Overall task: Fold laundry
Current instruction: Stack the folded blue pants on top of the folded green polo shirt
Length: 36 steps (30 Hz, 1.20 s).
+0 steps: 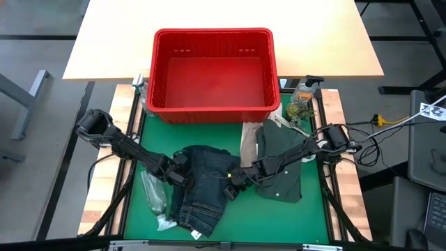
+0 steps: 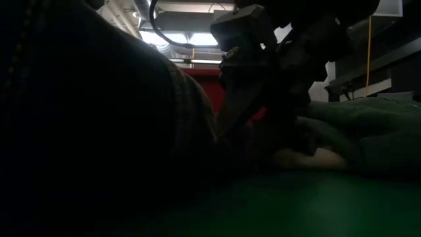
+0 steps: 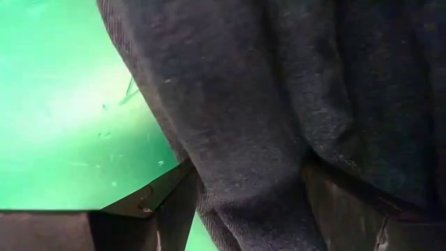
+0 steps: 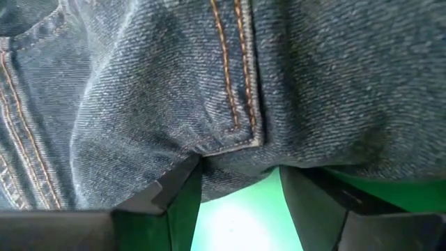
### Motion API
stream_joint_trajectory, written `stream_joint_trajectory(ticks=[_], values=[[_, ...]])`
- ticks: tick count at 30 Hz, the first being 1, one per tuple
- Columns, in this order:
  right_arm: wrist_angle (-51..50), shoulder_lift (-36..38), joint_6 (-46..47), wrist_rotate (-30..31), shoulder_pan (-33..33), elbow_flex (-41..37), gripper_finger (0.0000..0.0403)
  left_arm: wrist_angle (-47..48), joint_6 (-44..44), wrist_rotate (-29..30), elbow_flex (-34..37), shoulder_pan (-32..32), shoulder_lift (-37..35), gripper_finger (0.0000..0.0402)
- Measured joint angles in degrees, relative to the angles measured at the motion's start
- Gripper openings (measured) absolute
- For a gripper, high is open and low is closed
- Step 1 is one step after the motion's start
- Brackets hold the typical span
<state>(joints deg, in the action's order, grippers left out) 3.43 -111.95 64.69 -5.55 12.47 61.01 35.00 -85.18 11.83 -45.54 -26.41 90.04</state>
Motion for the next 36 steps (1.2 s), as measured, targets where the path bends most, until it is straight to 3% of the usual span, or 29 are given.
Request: stream_joint_trajectory(ticks=[6, 10, 14, 18, 26, 30, 36], values=[[0.2, -0.3, 0.0, 0.5, 0.0, 0.0, 0.0193, -2.1, -3.8, -0.2, 2.9, -0.4, -0.3, 0.0247], [1.1, -0.4, -0.5, 0.9, 0.0, 0.0, 0.0193, -3.2, -1.6, 0.0, 3.1, -0.3, -0.3, 0.0245], [3.1, -0.5, -1.5, 2.3, 0.0, -0.1, 0.0188, -6.3, -1.2, 1.1, 3.3, -0.4, -0.2, 0.0221], [5.0, -0.6, -3.4, 3.4, 0.0, -0.1, 0.0148, -9.6, -1.1, 2.3, 3.4, -0.4, 0.0, 0.0177], [7.5, -0.6, -8.2, 6.0, 0.0, -0.1, 0.0014, -13.0, 0.6, 3.2, 3.4, -0.4, 0.0, 0.0065], [8.7, -0.2, -10.4, 5.2, -0.2, -0.1, 0.0023, -12.8, 2.6, 3.2, 2.0, -0.4, 0.2, 0.0025], [8.4, 3.3, -12.6, 4.9, -0.2, -0.1, 0.0008, -12.7, 6.1, 2.9, -1.3, -0.4, 0.2, 0.0025]])
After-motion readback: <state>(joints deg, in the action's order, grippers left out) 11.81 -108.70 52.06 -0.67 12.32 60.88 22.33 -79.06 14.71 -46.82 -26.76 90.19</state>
